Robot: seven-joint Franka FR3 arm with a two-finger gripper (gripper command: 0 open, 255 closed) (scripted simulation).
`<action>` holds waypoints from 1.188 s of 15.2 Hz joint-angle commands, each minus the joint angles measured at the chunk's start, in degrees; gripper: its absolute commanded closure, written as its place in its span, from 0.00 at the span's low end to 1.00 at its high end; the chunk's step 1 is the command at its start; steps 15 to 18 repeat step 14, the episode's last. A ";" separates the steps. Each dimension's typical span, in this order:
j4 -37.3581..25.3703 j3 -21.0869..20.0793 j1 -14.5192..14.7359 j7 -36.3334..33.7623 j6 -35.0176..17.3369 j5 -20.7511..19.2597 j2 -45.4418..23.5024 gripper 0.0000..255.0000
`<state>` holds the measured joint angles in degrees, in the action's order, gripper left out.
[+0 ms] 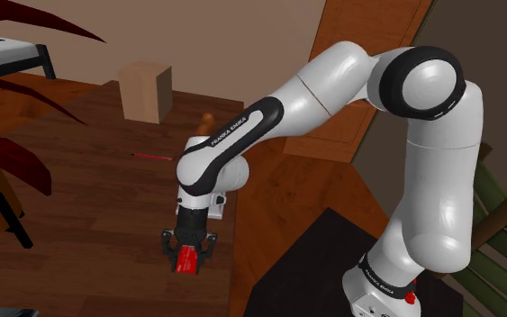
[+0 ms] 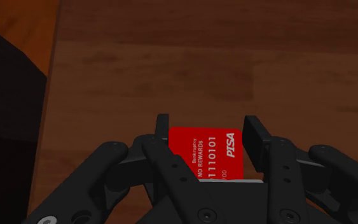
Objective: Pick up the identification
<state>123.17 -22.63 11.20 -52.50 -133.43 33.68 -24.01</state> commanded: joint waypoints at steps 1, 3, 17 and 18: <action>0.13 -0.04 -0.18 -0.45 0.95 -0.02 1.21 1.00; 0.19 -0.13 -0.35 -1.00 2.11 -0.04 2.54 1.00; -0.17 -0.40 -1.08 -3.48 7.65 -0.14 8.22 1.00; -0.17 -0.40 -1.08 -3.48 7.65 -0.14 8.22 1.00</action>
